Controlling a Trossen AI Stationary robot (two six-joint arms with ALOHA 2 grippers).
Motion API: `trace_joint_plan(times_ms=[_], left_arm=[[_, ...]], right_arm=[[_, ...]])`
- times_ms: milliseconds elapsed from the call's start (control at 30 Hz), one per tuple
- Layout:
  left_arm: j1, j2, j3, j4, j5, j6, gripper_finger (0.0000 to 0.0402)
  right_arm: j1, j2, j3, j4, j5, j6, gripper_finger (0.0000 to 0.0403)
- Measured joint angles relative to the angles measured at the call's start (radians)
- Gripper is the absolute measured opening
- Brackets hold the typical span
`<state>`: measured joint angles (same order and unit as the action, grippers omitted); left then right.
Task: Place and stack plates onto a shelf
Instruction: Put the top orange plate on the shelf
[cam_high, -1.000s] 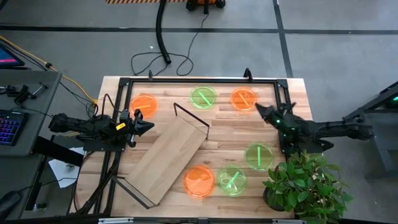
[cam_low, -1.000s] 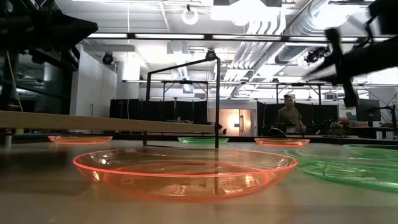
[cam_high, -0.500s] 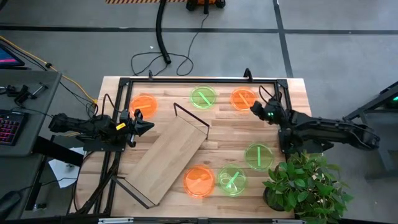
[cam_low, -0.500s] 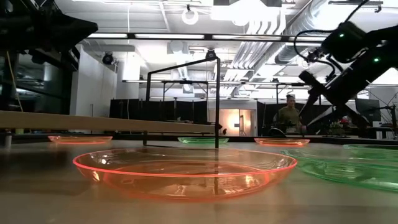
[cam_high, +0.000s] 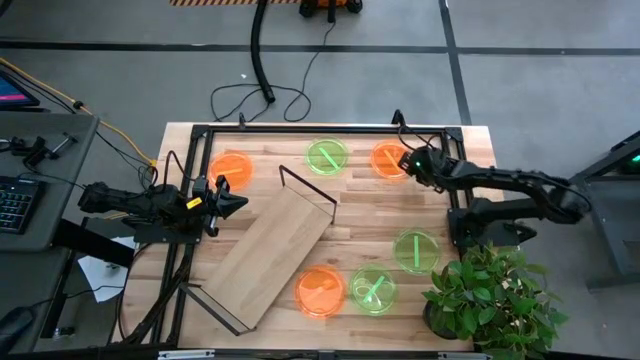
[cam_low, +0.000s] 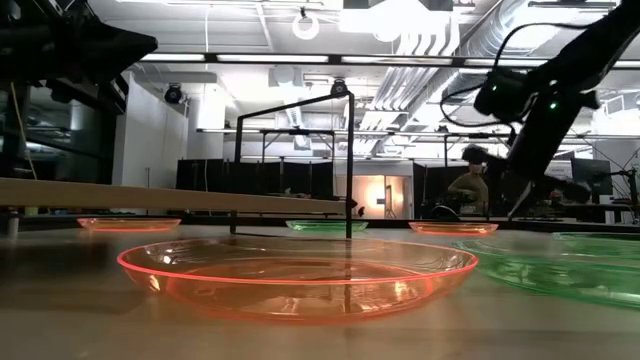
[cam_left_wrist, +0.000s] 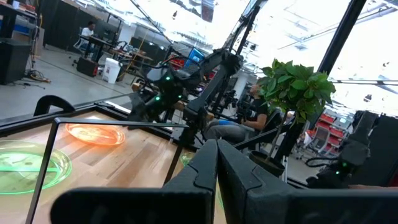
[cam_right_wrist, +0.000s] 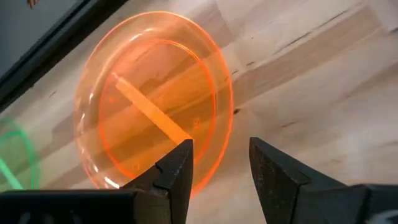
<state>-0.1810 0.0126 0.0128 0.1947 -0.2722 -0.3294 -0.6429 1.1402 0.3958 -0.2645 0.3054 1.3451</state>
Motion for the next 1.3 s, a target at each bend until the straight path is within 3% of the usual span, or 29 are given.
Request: trace_joint_plan(times_ms=[267,600,800,1033,1300], left_arm=[[0.000,0.000,0.000,0.000,0.000,0.000,0.0003],[0.000,0.000,0.000,0.000,0.000,0.000,0.0003],[0.000,0.000,0.000,0.000,0.000,0.000,0.0003],[0.000,0.000,0.000,0.000,0.000,0.000,0.0003],[0.000,0.000,0.000,0.000,0.000,0.000,0.0003]], right_arm=[[-0.062,0.167,0.001,0.128,-0.050,0.061,0.0139],[-0.133,0.234,0.001,0.267,-0.109,0.016,0.0133],[-0.176,0.290,0.003,0.322,-0.155,-0.028,0.0091],[-0.192,0.306,-0.002,0.387,-0.184,-0.103,0.0009],[-0.187,0.234,-0.004,0.439,-0.294,-0.147,0.0001]])
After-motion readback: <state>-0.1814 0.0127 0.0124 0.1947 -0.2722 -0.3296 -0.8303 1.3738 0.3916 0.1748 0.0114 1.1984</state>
